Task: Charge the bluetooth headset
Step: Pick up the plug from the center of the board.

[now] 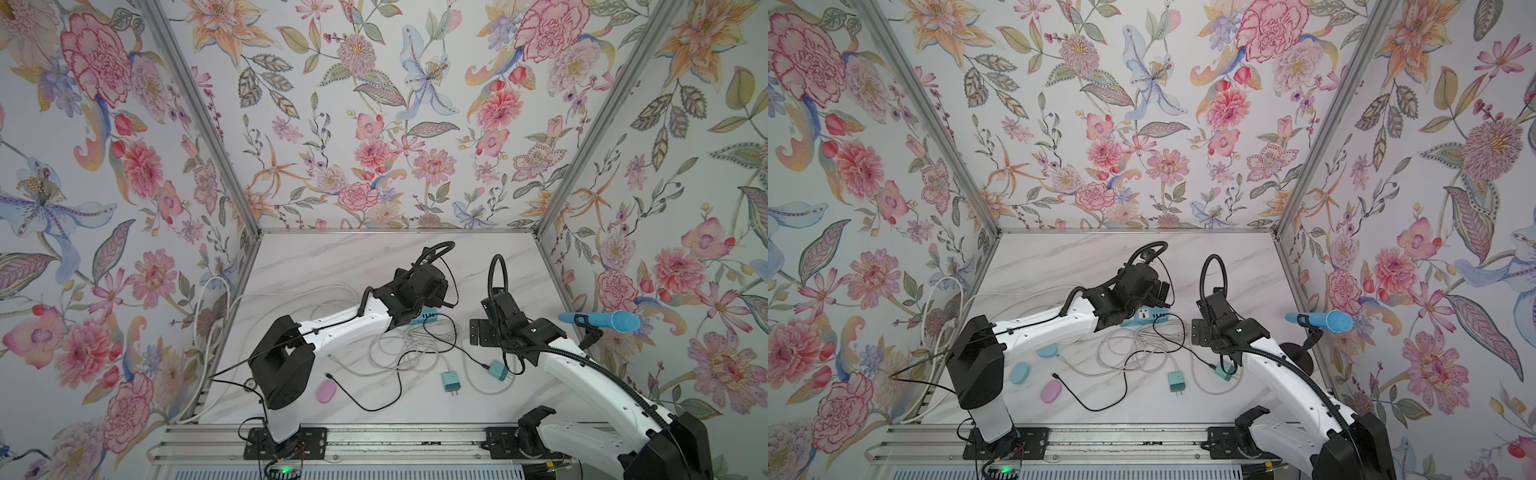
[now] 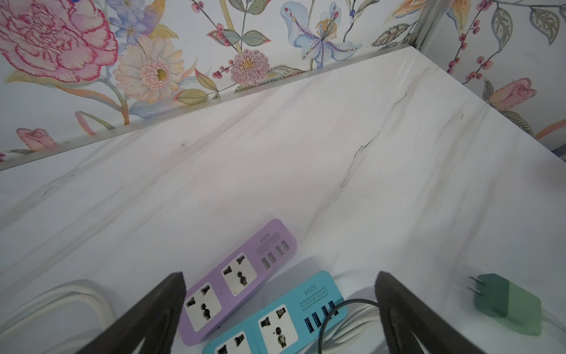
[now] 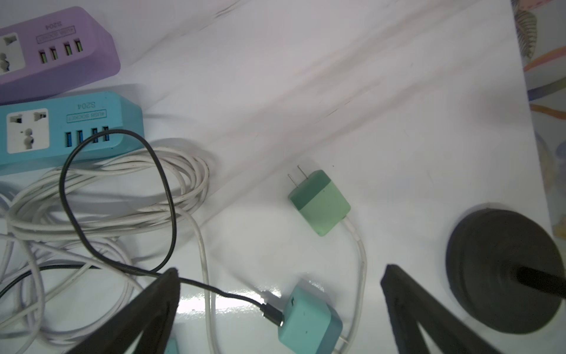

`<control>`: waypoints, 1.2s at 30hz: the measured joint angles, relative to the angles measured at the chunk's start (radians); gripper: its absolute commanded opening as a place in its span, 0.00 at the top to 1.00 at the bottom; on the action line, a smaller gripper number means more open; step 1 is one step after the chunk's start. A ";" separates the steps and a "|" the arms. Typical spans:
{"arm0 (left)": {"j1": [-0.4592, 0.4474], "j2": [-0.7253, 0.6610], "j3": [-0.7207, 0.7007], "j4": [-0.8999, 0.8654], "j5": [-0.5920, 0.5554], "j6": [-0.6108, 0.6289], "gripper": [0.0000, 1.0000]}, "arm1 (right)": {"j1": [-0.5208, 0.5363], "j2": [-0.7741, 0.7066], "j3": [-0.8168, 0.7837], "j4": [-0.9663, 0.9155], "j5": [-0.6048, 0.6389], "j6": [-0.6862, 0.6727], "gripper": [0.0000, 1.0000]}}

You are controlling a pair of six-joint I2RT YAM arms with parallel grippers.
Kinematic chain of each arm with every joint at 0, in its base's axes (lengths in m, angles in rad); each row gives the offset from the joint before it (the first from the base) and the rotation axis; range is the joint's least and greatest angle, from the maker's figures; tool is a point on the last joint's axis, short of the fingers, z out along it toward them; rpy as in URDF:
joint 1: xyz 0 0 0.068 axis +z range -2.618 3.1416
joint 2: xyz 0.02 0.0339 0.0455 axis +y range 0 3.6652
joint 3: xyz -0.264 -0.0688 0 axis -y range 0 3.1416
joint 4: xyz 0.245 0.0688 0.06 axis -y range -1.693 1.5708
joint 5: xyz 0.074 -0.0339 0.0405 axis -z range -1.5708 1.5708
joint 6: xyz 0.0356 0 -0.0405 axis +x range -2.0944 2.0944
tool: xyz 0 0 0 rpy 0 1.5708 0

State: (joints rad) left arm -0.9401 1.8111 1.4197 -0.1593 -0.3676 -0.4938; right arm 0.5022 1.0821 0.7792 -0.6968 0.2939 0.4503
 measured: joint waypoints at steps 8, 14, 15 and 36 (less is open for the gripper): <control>-0.015 0.055 0.002 0.049 0.089 -0.041 0.00 | -0.038 0.009 -0.074 -0.045 -0.048 0.098 0.08; -0.015 0.101 0.015 0.061 0.137 -0.042 0.00 | -0.130 0.101 -0.067 -0.037 -0.051 0.095 0.14; -0.015 0.103 0.015 0.064 0.143 -0.042 0.00 | -0.146 0.115 -0.067 -0.033 -0.051 0.089 0.15; 0.080 0.108 -0.035 0.139 0.276 -0.098 0.00 | 0.162 0.029 -0.105 -0.006 -0.172 0.069 0.31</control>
State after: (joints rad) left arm -0.8604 1.9186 1.3842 -0.0204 -0.0917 -0.5915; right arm 0.6640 1.1114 0.6743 -0.7029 0.1223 0.5198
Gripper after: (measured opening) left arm 0.996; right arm 0.759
